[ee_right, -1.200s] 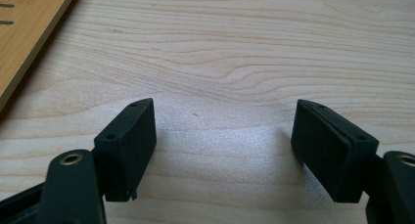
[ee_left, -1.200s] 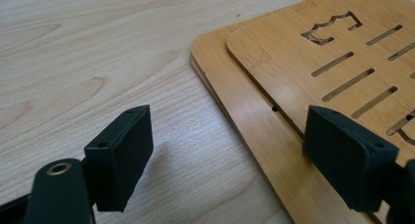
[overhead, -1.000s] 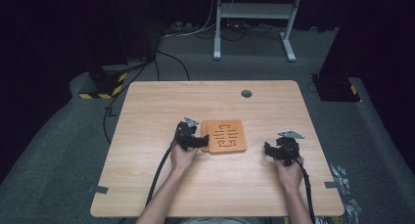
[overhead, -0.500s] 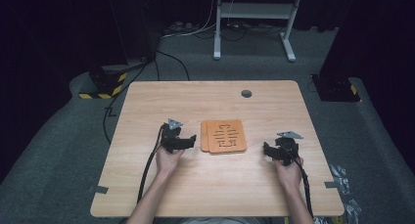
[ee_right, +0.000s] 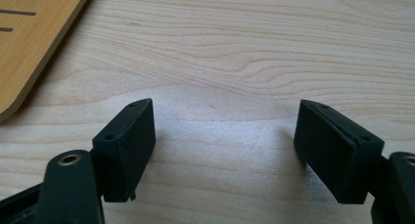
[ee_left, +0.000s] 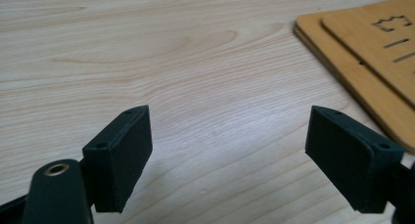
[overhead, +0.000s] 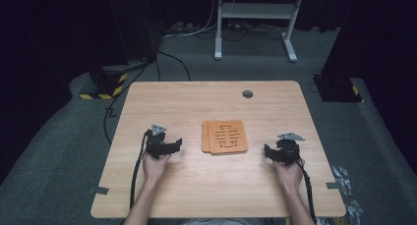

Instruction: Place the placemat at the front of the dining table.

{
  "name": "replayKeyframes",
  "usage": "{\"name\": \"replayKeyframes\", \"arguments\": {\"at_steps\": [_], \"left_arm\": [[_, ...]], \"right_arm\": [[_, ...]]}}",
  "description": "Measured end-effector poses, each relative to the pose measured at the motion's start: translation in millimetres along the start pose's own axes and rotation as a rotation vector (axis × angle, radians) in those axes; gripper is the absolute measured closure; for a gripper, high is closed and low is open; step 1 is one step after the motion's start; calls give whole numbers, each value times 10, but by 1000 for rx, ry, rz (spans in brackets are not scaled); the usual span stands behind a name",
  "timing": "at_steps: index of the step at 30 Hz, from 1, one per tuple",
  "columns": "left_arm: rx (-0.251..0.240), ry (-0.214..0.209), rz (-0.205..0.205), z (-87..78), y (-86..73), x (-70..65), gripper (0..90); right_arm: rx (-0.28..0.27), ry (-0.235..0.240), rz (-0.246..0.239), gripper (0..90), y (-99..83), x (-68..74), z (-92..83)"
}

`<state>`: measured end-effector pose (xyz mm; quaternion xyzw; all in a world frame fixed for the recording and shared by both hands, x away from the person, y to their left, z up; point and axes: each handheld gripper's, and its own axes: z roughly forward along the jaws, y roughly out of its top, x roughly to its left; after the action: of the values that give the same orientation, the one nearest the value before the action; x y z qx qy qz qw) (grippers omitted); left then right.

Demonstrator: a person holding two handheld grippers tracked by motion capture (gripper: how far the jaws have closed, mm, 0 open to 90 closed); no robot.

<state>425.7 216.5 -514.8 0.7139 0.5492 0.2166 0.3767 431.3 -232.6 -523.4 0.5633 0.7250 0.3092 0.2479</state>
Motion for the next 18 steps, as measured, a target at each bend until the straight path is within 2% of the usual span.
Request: {"name": "replayKeyframes", "arguments": {"at_steps": [5,8,9,10,13,14,18], "left_arm": [[2,35,-7,4,-45,54,179],[9,53,-13,17,-65,62,180],[13,66,-5,23,-71,62,183],[15,73,-1,31,-78,64,187],[31,80,0,53,-94,74,189],[44,92,-12,68,-98,80,191],[44,105,-14,63,-99,102,191]], "right_arm": [[-2,35,-28,239,-8,54,-14],[13,63,-22,239,5,96,-43],[-1,59,-25,239,8,113,-40],[9,74,-28,238,18,127,-57],[-1,86,-51,237,49,184,-62],[-15,82,-56,237,52,202,-50],[-5,107,-64,237,84,276,-43]]}}
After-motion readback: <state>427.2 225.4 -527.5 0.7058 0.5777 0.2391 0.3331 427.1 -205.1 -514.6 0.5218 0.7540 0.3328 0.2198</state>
